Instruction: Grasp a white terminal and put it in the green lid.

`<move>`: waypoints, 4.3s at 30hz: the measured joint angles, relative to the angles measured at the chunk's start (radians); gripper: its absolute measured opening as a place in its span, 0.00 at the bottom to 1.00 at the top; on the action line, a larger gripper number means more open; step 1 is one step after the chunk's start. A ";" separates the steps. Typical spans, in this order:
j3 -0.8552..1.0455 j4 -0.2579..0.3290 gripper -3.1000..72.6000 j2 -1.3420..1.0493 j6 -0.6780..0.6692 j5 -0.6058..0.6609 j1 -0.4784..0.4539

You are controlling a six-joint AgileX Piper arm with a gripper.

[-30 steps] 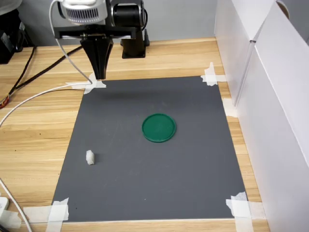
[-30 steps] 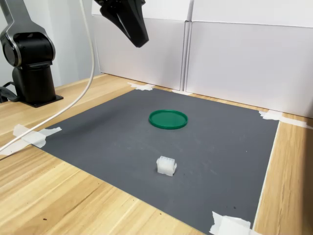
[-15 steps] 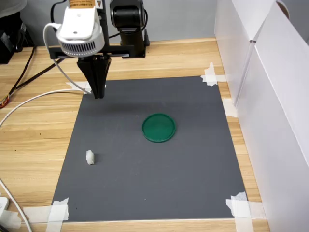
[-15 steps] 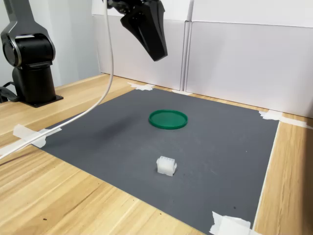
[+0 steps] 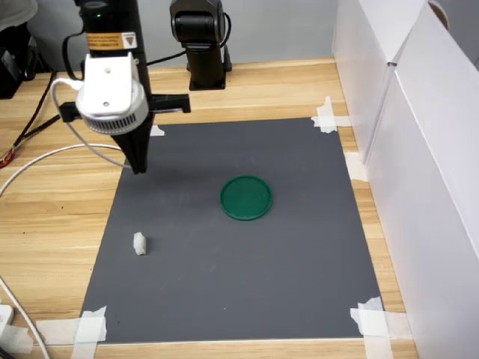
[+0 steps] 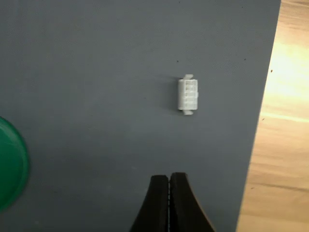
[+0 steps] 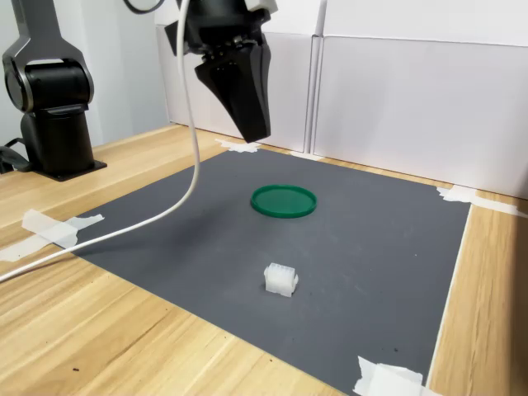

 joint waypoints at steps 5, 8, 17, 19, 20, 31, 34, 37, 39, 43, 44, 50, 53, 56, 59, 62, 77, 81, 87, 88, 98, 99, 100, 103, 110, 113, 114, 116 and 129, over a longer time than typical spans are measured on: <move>-0.042 0.011 0.12 0.048 -0.073 0.014 -0.019; -0.062 0.024 0.25 0.065 -0.093 0.012 -0.019; -0.078 0.006 0.75 0.123 -0.129 0.025 -0.020; -0.086 -0.005 0.82 0.135 -0.130 0.036 -0.022; -0.093 -0.005 0.84 0.140 -0.130 0.040 -0.027; -0.265 0.008 0.90 0.275 -0.151 0.182 -0.057; -0.285 0.012 0.90 0.316 -0.166 0.195 -0.057; -0.290 0.013 0.90 0.351 -0.175 0.195 -0.057; -0.290 0.014 0.90 0.376 -0.178 0.195 -0.057; -0.294 0.014 0.90 0.425 -0.181 0.195 -0.057; -0.299 0.014 0.90 0.436 -0.182 0.194 -0.057; -0.345 0.015 0.90 0.477 -0.184 0.185 -0.057; -0.368 0.026 0.89 0.494 -0.194 0.176 -0.057; -0.374 0.037 0.87 0.504 -0.197 0.176 -0.057; -0.375 0.055 0.81 0.511 -0.198 0.177 -0.057; -0.375 0.064 0.73 0.520 -0.199 0.196 -0.057; -0.392 0.075 0.16 0.526 -0.200 0.239 -0.057; -0.407 0.099 0.16 0.477 -0.215 0.253 -0.057; -0.410 0.108 0.16 0.379 -0.233 0.308 -0.054; -0.410 0.107 0.16 0.368 -0.241 0.315 -0.049; -0.410 0.103 0.16 0.245 -0.341 0.428 0.080; -0.410 0.103 0.16 0.237 -0.343 0.440 0.095; -0.410 0.101 0.16 0.230 -0.343 0.450 0.110; -0.396 0.085 0.16 0.211 -0.343 0.469 0.157; -0.275 0.059 0.16 0.144 -0.332 0.440 0.245; -0.218 0.053 0.16 0.122 -0.329 0.411 0.276; -0.199 0.050 0.16 0.116 -0.326 0.404 0.292; -0.163 0.040 0.16 0.111 -0.317 0.389 0.317; -0.061 0.012 0.16 0.144 -0.331 0.234 0.372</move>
